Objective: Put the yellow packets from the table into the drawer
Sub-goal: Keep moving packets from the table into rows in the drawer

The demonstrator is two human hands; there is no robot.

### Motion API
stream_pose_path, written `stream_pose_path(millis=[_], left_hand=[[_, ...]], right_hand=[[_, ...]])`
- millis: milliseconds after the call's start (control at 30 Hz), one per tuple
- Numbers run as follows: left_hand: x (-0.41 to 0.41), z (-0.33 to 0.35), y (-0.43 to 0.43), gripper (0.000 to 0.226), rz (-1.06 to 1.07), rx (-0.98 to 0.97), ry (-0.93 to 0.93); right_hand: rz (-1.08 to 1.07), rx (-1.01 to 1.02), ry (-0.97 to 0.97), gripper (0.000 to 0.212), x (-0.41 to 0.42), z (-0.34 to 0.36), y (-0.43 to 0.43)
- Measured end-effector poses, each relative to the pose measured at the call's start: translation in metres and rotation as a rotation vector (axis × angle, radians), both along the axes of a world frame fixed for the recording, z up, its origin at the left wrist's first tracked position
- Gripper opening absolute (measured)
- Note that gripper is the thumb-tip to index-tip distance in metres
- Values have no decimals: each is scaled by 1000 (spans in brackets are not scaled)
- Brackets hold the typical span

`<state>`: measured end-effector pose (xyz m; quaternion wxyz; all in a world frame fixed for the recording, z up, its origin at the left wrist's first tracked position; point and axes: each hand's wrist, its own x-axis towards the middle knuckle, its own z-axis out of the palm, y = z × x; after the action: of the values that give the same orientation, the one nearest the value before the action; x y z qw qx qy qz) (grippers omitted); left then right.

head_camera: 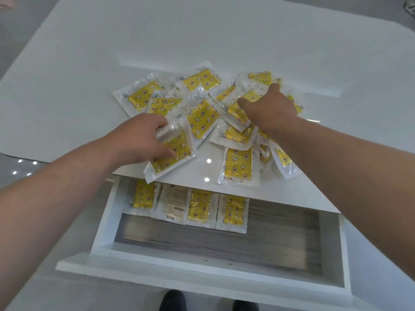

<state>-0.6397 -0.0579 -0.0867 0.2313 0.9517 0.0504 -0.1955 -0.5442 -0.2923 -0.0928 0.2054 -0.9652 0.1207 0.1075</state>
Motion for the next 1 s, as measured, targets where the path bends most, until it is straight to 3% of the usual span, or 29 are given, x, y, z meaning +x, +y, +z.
stream_pose_path(millis=[200,400,500,567,667,767,867,1000], left_hand=[[29,25,-11,25,240,-341,-66],[66,0,-33,59,386,-358,-93],[68,-10,-42,38,345,-261,-110],[64,-11,-49,38,305,-148,-120],[57,-16,-56,34,241,42,-195],[57,-20,-59,47,189,184,-267],[57,-20,-61,44,167,184,-281],[58,-17,-64,43,207,103,-252]], right_hand=[[-52,-16,50,90,5,-15,-1],[-188,172,53,77,10,-7,-10],[-272,252,51,76,11,-8,-18],[-282,276,43,70,12,-6,-24],[-326,328,7,39,11,-5,-33],[-460,582,15,18,9,0,-41],[-584,793,78,15,7,8,-49],[-672,923,177,6,1,9,-54]])
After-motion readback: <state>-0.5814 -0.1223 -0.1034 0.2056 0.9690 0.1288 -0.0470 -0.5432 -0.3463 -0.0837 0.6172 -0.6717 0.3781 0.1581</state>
